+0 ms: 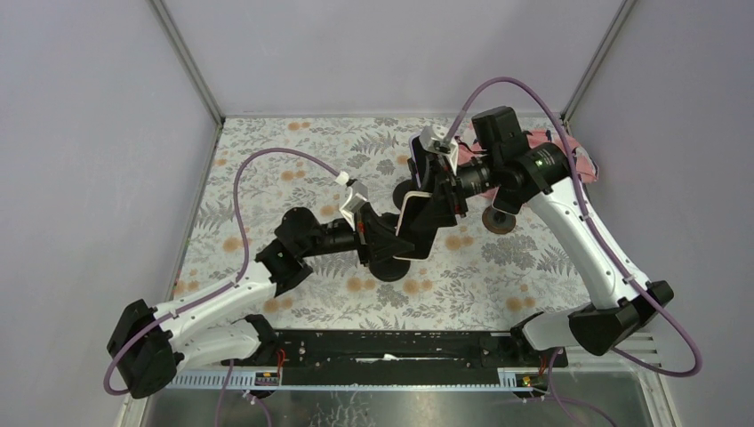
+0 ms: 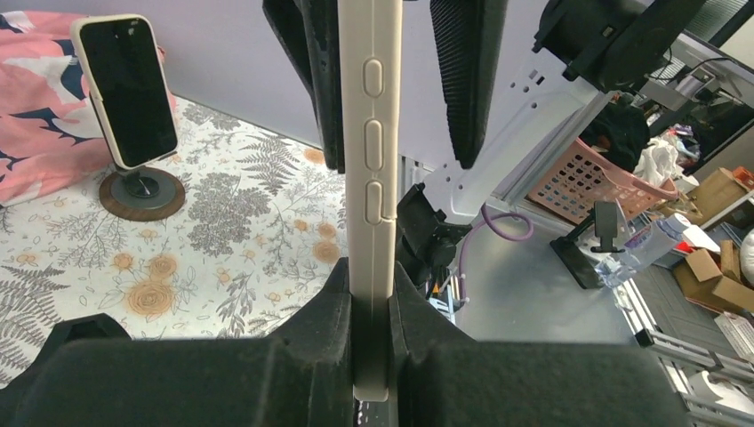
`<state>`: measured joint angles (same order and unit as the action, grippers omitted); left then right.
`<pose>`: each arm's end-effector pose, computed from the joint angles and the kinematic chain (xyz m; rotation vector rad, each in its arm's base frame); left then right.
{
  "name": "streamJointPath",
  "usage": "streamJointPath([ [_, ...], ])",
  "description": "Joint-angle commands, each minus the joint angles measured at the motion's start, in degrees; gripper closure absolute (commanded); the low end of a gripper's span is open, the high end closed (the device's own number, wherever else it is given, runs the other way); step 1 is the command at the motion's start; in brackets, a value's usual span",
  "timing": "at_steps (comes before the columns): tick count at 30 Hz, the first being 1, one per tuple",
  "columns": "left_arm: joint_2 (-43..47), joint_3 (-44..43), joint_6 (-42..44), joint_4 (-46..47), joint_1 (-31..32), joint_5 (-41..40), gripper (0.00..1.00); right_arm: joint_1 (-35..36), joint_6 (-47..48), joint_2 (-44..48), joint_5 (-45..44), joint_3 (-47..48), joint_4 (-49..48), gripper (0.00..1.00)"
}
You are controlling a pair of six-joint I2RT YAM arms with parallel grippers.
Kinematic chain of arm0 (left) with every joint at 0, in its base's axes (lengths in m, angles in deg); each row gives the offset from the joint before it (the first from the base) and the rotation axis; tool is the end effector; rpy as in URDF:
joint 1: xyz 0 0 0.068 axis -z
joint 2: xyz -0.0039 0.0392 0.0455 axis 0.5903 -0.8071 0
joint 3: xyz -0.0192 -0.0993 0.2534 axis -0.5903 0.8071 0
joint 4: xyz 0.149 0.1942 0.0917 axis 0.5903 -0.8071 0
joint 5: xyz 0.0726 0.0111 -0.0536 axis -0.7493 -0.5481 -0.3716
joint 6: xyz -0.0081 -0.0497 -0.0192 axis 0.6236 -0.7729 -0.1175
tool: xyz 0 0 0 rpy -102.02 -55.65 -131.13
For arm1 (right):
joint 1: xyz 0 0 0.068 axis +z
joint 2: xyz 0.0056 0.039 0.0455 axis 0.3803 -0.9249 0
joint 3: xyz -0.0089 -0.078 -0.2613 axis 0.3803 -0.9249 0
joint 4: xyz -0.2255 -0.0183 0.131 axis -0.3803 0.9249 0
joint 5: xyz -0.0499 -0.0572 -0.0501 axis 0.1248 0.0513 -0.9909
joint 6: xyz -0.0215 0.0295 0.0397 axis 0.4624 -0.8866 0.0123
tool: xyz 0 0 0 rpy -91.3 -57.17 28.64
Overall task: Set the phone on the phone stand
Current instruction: Pick up the phone at the center of the board.
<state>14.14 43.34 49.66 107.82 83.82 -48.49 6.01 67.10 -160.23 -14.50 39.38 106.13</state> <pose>0.1453 -0.1891 0.3254 0.7980 1.3910 -1.4792 0.2101 0.1516 0.4356 -1.4548 1.4088 1.3657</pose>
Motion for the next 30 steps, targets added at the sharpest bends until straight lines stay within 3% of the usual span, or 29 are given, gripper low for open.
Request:
streamJointPath([
  [1,-0.59,-0.43,0.01,2.88,-1.87,3.7,1.0,3.28,3.62,-2.56,-0.72,4.64,4.67,0.54],
  [10,1.1,1.82,-2.2,7.72,-3.73,3.36,1.0,5.44,6.23,-5.23,-5.37,6.65,9.13,0.5],
  [14,1.45,2.36,-2.88,8.56,-4.17,3.44,1.0,5.48,6.24,-5.85,-5.87,7.07,9.75,0.7],
  [20,1.7,2.94,-4.22,10.63,-4.23,2.8,1.0,5.47,6.74,-6.72,-6.17,7.65,10.71,0.71],
  [23,1.76,2.66,-3.86,9.25,-4.28,1.26,0.99,5.47,8.56,-7.48,-5.24,9.33,13.45,0.91],
  [27,4.06,1.48,0.04,0.38,-4.99,-2.31,0.58,5.35,8.87,-7.75,-8.9,12.48,14.46,1.0],
  [30,8.82,1.29,6.36,-8.39,-5.8,-6.5,0.44,5.02,10.93,-8.69,-12.14,16.65,16.75,1.0],
])
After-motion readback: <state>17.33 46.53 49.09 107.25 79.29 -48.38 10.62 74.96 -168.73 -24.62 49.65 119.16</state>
